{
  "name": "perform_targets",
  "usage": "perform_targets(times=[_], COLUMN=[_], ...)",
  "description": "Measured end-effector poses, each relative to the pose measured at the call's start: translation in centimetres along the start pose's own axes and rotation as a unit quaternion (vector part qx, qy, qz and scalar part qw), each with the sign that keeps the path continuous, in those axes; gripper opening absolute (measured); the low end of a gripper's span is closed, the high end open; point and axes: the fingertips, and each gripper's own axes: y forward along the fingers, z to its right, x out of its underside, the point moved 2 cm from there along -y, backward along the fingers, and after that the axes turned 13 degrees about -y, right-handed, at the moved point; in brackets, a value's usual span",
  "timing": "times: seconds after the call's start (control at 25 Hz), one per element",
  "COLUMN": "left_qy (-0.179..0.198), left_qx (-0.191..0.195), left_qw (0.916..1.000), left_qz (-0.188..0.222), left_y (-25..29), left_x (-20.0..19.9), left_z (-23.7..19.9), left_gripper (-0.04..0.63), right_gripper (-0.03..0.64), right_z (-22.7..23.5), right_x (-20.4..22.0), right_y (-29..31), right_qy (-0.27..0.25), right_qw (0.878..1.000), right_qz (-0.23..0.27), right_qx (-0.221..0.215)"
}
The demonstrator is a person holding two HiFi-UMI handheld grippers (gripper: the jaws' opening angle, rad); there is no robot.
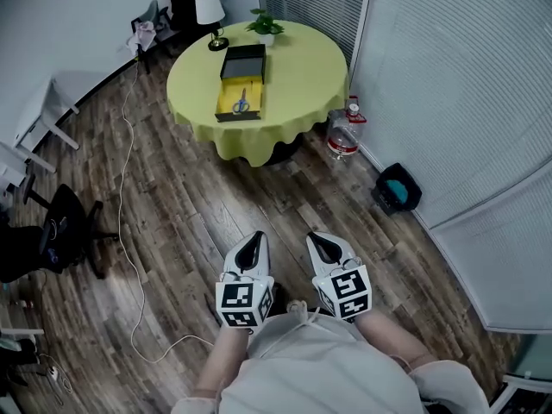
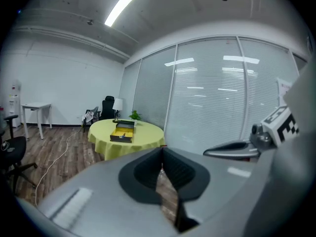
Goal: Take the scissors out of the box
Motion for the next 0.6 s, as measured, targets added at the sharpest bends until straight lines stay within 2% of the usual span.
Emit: perform_targets(times=[0.16,0.32,0.6], left_qy=[0.000,-0.006,-0.001], left_qx=[-0.004,0.003,0.030], left_qw=[0.9999,0.9997,0.9994], left_qz=[-0.010,-0.022,-0.017], left_y=[3.9,9.3,21.4], left_x=[-1.1,-2.6,-9.1], left_z=[-1.9,-4.2,-7.7], left_gripper=[0.006,0.006,0.006], right_gripper=[0.000,0.000,0.000], right_z=[2.5,5.6,13.1], right_x=[0.3,0.2,-3.4], right_y=[3.3,7.6,17.0], right_qy=[0.014,0.003,-0.006], right_qw=[1.000,0.999,0.998], right_qz=[-0.011,-0.028,-0.046], right_qx=[0.002,0.029,0.050])
